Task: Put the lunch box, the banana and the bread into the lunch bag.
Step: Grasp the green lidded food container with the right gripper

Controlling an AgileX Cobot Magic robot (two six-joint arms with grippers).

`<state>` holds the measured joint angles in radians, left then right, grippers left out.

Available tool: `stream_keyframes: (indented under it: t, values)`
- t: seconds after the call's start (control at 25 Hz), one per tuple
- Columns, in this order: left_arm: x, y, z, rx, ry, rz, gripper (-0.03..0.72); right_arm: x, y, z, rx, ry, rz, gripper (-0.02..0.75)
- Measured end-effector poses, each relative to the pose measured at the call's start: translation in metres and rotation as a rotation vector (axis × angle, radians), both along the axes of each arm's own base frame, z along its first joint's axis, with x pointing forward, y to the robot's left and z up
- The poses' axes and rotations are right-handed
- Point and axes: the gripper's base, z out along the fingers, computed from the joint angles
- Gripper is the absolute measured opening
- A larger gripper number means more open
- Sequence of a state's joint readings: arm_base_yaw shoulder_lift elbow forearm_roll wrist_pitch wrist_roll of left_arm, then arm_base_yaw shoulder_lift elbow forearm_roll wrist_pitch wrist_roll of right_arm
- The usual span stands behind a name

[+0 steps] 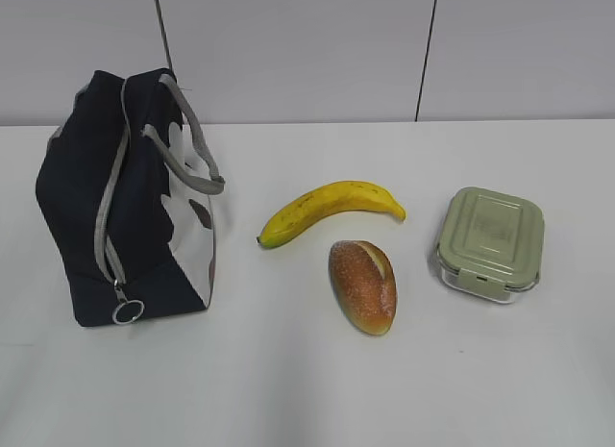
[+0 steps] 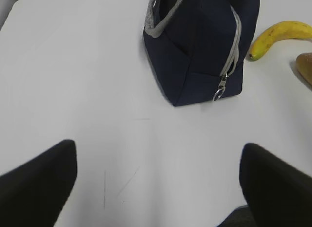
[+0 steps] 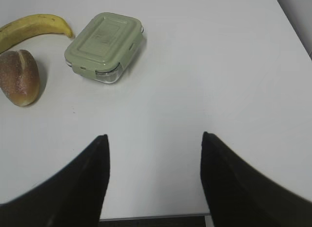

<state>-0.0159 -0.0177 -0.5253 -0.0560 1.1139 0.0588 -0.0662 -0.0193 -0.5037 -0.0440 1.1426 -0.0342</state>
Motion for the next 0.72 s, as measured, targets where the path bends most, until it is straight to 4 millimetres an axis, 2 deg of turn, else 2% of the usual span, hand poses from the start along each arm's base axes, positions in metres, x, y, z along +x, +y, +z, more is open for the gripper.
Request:
stream_keyframes:
  t: [0.32, 0.52, 0.72]
  values:
    - [0.0, 0.0, 0.0, 0.0, 0.0, 0.0, 0.649, 0.0, 0.0, 0.0, 0.0, 0.0, 0.0, 0.438]
    - [0.0, -0.0002, 0.0, -0.002, 0.0, -0.001, 0.566, 0.0, 0.0, 0.0, 0.0, 0.0, 0.0, 0.438]
    - [0.003, -0.0005, 0.0074, -0.004, 0.006, -0.003, 0.541, 0.0, 0.0, 0.0, 0.0, 0.0, 0.0, 0.438]
